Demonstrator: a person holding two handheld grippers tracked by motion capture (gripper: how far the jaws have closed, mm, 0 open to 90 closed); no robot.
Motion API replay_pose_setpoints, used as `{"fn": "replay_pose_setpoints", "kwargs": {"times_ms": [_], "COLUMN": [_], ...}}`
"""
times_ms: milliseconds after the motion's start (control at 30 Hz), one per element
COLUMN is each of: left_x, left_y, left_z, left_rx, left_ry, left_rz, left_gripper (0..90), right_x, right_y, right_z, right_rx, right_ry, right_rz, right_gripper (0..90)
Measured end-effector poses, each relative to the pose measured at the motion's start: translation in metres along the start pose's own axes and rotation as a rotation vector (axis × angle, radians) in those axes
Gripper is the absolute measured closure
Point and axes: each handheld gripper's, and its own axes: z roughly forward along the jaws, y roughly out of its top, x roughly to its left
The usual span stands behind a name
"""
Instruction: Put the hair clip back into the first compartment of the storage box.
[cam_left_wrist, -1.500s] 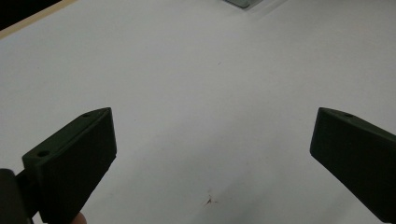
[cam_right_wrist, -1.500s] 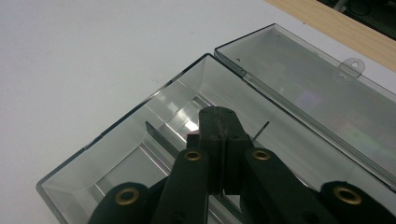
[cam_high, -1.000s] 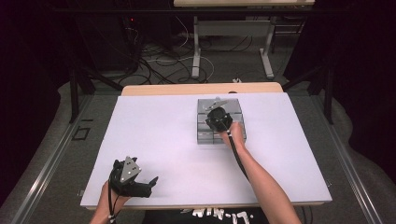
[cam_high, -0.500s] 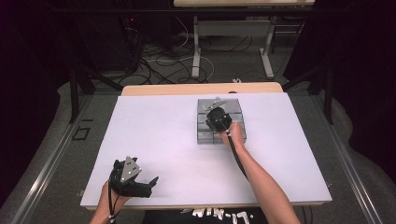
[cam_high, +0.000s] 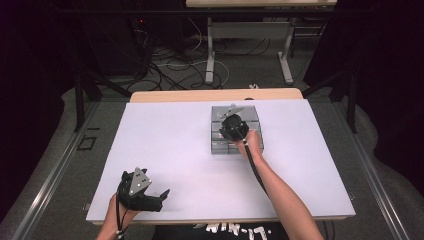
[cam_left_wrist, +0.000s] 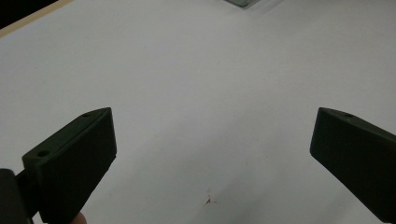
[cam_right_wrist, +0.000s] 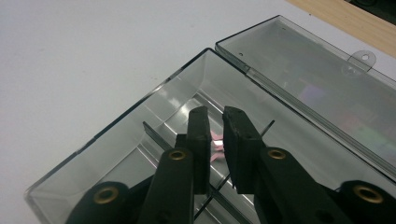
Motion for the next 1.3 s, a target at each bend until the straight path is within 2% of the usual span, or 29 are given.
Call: {"fn": "replay_pose_setpoints", "kwargs": {"times_ms": [100, 133, 167, 200, 333, 400, 567, 667, 733, 767, 800, 833, 867, 900, 967, 1100, 1233, 1267, 1300], "left_x": [-0.001, 0.0, 0.0, 0.0, 0.0, 0.0, -0.001, -0.001, -0.002, -0.002, -0.002, -0.001, -0.002, -0.001, -0.001, -0.001, -0.001, -0.001, -0.001], "left_y": [0.0, 0.0, 0.0, 0.0, 0.0, 0.0, 0.0, 0.0, -0.001, -0.001, 0.0, 0.0, 0.0, 0.0, 0.0, 0.0, 0.0, 0.0, 0.0], "left_z": [0.0, 0.0, 0.0, 0.0, 0.0, 0.0, 0.0, 0.0, 0.0, 0.0, 0.0, -0.001, 0.0, -0.001, -0.001, -0.001, -0.001, -0.001, -0.001], "left_rx": [-0.001, 0.0, -0.001, 0.001, 0.0, 0.004, 0.006, 0.001, 0.003, 0.007, 0.004, -0.001, -0.003, 0.001, 0.006, 0.006, 0.002, 0.001, 0.001], "left_ry": [-0.009, -0.007, -0.005, -0.002, -0.001, -0.001, -0.011, -0.003, -0.012, -0.014, -0.011, 0.0, -0.008, -0.001, -0.007, -0.008, -0.006, -0.006, -0.002], "left_rz": [-0.015, -0.01, -0.004, 0.0, 0.001, 0.0, -0.007, -0.001, -0.012, -0.011, -0.008, 0.001, -0.012, 0.001, -0.003, -0.003, 0.0, -0.001, -0.002], "left_gripper": [0.5, 0.5, 0.5, 0.5, 0.5, 0.4, 0.4, 0.4, 0.5, 0.4, 0.5, 0.4, 0.4, 0.4, 0.4, 0.4, 0.4, 0.5, 0.4], "right_x": [0.0, 0.002, 0.002, 0.002, 0.005, 0.003, 0.002, 0.001, 0.001, 0.001, 0.001, 0.002, 0.001, 0.001, 0.002, 0.003, 0.006, 0.005, 0.006], "right_y": [0.001, 0.003, 0.003, 0.003, 0.003, 0.003, -0.002, -0.005, -0.007, -0.008, -0.009, -0.01, -0.01, -0.011, -0.014, -0.018, -0.024, -0.025, -0.028], "right_z": [-0.005, -0.011, -0.012, -0.012, -0.023, -0.029, -0.039, -0.048, -0.053, -0.053, -0.055, -0.057, -0.059, -0.059, -0.062, -0.071, -0.08, -0.083, -0.084], "right_rx": [0.002, 0.021, 0.0, 0.0, 0.013, 0.034, 0.014, 0.047, 0.047, 0.023, 0.021, 0.033, 0.045, 0.023, 0.015, 0.042, 0.028, 0.049, 0.034], "right_ry": [0.021, 0.042, 0.034, 0.034, 0.087, 0.104, 0.159, 0.187, 0.193, 0.2, 0.203, 0.199, 0.21, 0.213, 0.217, 0.229, 0.23, 0.24, 0.236], "right_rz": [-0.014, -0.012, -0.012, -0.012, 0.005, -0.006, 0.013, 0.011, 0.014, 0.011, 0.018, 0.022, 0.012, 0.012, 0.018, 0.004, 0.002, -0.002, -0.005], "right_gripper": [70.6, 64.8, 60.7, 60.7, 46.7, 40.4, 23.6, 16.6, 15.5, 15.0, 14.5, 14.1, 13.1, 11.8, 11.0, 8.8, 7.0, 6.6, 6.3]}}
